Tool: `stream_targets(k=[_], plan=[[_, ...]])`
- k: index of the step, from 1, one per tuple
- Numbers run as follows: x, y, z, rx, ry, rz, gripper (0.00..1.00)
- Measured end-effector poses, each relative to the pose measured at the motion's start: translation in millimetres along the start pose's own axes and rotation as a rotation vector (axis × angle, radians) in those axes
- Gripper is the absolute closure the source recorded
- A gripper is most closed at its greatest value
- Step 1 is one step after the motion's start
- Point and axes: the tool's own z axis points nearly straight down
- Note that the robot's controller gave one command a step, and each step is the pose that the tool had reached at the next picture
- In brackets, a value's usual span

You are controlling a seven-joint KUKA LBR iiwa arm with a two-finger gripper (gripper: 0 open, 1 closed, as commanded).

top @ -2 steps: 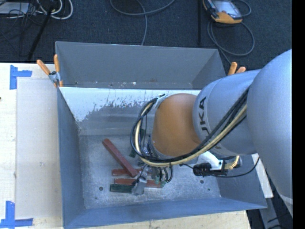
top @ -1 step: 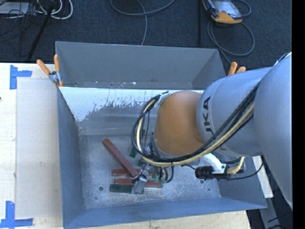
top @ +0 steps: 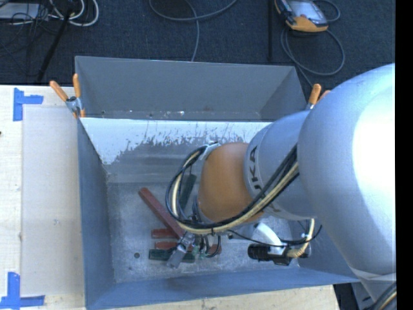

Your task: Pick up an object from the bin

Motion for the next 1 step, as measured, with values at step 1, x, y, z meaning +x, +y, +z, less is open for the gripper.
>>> stream_targets(k=[1], plan=[[2.2,5.2,15.2,0.002,0.0,-0.049,1.0]])
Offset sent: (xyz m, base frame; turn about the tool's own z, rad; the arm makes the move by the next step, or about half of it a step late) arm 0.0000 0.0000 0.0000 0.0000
